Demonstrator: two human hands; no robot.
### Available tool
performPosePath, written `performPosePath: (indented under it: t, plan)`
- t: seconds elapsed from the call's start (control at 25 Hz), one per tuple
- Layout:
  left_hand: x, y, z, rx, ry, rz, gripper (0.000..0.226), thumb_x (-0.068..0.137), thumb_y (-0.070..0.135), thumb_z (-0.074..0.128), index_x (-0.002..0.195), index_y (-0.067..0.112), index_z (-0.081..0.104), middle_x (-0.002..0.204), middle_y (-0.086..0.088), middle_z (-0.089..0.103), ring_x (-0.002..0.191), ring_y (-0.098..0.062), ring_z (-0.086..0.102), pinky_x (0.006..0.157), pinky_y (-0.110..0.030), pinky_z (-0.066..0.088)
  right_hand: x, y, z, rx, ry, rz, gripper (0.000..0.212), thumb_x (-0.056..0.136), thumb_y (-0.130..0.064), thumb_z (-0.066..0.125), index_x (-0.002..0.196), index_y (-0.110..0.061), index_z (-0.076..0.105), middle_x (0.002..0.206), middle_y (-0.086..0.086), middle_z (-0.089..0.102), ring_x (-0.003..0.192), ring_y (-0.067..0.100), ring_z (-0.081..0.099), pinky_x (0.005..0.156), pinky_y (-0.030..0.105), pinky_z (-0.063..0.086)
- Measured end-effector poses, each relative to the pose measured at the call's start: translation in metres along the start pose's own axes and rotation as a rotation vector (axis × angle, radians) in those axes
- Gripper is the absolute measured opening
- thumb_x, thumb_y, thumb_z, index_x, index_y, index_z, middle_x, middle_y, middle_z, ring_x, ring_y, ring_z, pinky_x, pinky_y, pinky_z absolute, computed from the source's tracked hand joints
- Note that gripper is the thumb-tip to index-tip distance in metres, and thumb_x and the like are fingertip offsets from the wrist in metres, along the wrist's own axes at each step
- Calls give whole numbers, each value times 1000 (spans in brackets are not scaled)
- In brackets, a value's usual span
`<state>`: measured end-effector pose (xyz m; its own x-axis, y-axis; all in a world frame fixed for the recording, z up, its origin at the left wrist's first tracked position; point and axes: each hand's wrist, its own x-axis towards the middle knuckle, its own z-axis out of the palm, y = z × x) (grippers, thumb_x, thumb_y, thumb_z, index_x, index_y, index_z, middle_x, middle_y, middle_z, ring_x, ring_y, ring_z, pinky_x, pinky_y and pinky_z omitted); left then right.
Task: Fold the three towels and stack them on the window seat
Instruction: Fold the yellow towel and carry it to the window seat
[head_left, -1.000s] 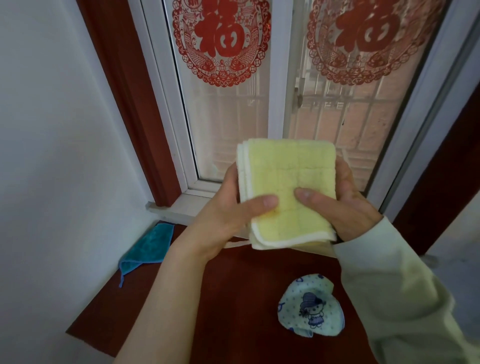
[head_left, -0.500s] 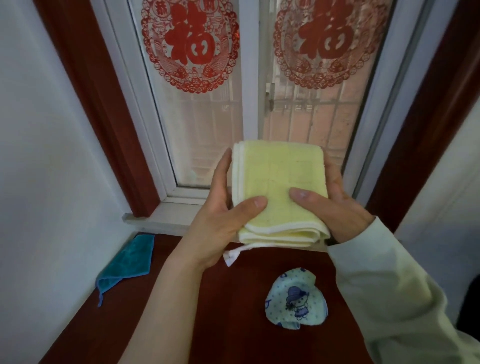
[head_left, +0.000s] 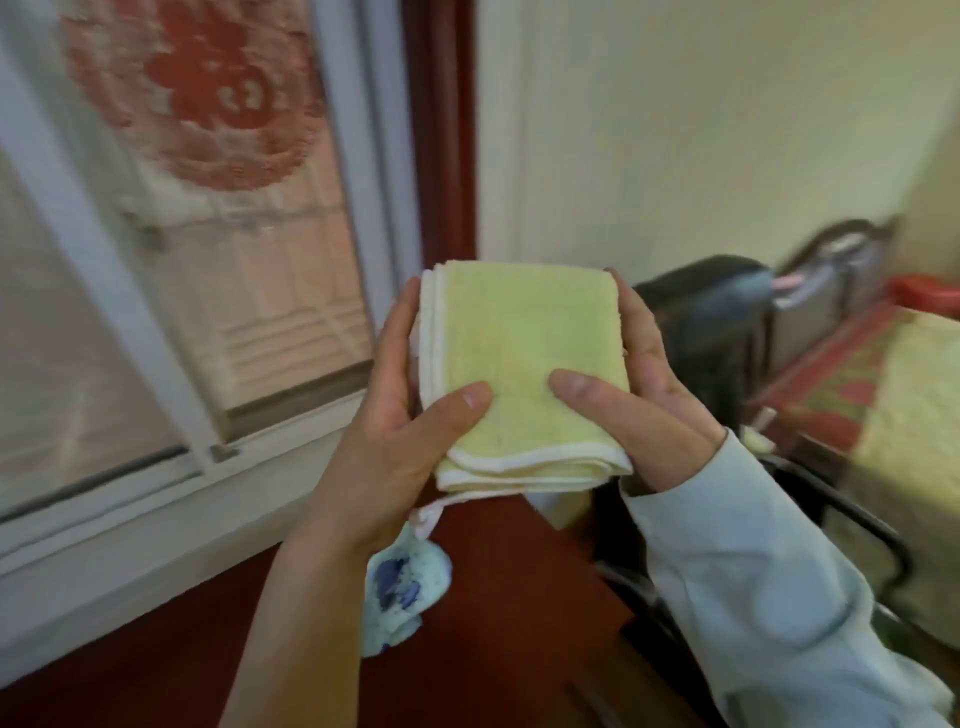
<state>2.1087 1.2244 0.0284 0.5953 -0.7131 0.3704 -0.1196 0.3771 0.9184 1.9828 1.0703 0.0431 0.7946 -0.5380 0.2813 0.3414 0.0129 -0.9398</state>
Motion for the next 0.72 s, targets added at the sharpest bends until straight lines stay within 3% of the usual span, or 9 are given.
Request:
performPosePath:
  t: [0.12,0.24,0.32,0.4,0.56,0.72]
  plan:
    - [10,-15,67,-79,-173,-28,85,86,13,69,152,49,28,143,11,60,124,-19,65,85,-34,59,-43,-30,-56,-128,149,-38,93,77,-11,74,148,-43,25,106,-36,66,106,-5,65,82,23,56]
    - [13,-24,148,-142,-381,-62,85,87,14,67,154,48,25,140,9,62,123,-20,66,87,-37,60,-99,-61,-118,-214,326,-84,89,77,-11,72,147,-43,28,113,-31,66,111,-3,63,84,22,55]
    - [8,-26,203,-133,-499,-51,86,86,24,72,153,49,25,143,10,60,127,-23,64,96,-49,56,-141,-81,-157,-242,450,-82,86,76,-14,70,145,-46,30,121,-20,65,110,2,65,80,22,55]
    - [-7,-27,271,-157,-619,-64,85,83,32,73,151,54,26,144,10,59,127,-23,64,98,-52,54,-193,-108,-197,-304,559,-95,88,78,-12,74,146,-46,28,122,-16,62,100,-4,67,73,16,54]
    - [-54,-25,404,-271,-822,-107,80,88,24,71,148,56,30,142,5,61,125,-28,65,94,-48,57,-298,-160,-275,-420,775,-34,79,90,-11,63,145,-48,20,105,-31,45,72,-25,58,55,-1,44]
    - [-110,-21,530,-352,-962,-138,76,90,19,63,149,55,30,139,3,63,123,-30,66,92,-50,57,-404,-206,-345,-531,960,37,78,84,-34,68,135,-65,18,108,-30,45,86,-4,55,54,0,45]
